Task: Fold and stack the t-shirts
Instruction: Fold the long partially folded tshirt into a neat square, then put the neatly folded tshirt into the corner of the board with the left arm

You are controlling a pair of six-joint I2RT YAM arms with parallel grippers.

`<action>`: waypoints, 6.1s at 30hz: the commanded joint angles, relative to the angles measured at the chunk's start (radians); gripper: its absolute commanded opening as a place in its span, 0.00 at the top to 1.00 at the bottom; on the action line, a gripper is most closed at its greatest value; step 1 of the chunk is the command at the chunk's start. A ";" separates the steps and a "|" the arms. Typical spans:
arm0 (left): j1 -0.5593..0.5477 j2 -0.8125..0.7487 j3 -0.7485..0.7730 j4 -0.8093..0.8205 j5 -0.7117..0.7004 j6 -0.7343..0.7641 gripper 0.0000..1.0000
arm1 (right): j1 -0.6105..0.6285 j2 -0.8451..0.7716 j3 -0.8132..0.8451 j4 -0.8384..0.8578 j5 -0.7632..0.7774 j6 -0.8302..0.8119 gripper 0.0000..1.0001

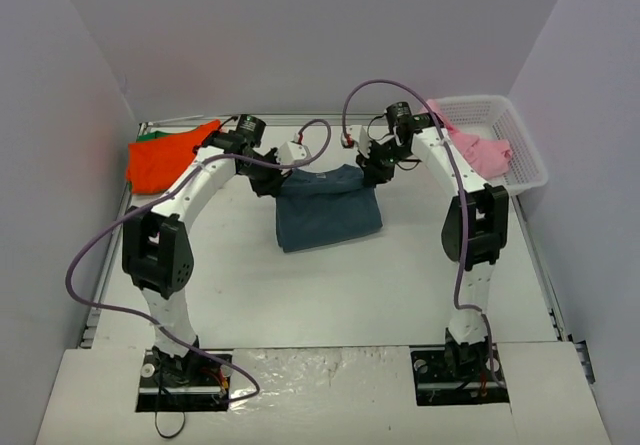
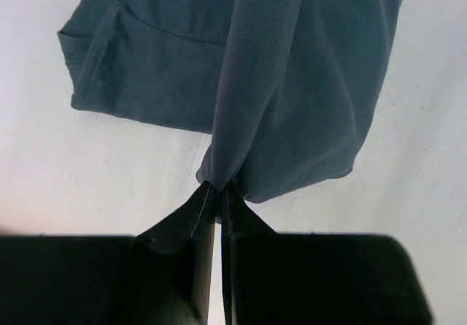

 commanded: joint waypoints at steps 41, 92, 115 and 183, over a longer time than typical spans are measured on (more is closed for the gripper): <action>0.102 -0.123 -0.007 0.280 -0.321 -0.290 0.19 | 0.083 -0.098 -0.052 0.415 0.516 0.264 0.30; 0.475 -0.350 -0.487 0.331 -0.028 -0.566 0.06 | 0.703 0.192 -0.135 0.396 0.803 0.413 0.58; 0.475 -0.050 -0.476 0.364 0.455 -0.789 0.06 | 0.700 0.189 0.004 0.328 0.898 0.378 1.00; 0.171 0.346 -0.314 0.809 0.518 -1.436 0.85 | 0.718 0.252 0.188 0.225 0.877 0.395 1.00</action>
